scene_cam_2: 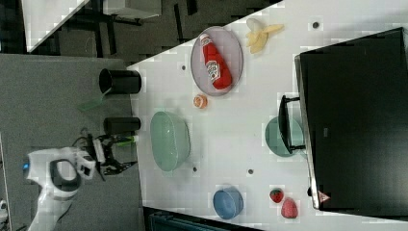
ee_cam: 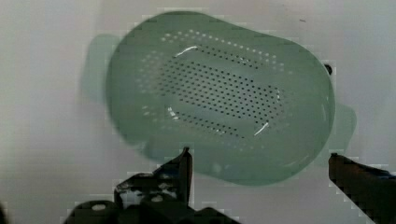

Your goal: Drag strainer left to right.

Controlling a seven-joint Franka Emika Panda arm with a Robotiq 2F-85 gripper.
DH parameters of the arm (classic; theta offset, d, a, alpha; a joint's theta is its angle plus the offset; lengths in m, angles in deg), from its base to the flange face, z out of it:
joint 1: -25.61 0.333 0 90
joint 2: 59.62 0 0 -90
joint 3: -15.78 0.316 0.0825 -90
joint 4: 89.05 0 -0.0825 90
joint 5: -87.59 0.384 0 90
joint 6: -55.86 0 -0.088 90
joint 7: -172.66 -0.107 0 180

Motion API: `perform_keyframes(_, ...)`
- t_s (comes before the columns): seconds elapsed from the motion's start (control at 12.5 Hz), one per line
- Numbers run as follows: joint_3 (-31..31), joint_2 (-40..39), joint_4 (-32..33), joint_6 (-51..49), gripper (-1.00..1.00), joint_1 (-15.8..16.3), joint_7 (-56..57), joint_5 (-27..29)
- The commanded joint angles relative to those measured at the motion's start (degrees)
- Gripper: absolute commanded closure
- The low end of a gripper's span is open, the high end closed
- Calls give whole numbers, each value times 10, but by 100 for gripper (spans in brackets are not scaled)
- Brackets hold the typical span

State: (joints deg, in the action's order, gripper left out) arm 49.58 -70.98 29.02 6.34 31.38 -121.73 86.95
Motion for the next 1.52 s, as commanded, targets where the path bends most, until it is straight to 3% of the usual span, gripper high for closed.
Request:
perform_keyframes(0.08, -9, -45, 37, 74, -100, -16, -69, 1)
perform_keyframes(0.48, -56, -154, 35, 181, -100, 17, -75, 1)
perform_keyframes(0.96, -166, -218, 30, 239, -100, 115, -74, 1)
perform_keyframes(1.52, -216, -203, 49, 231, -100, 116, -66, 1)
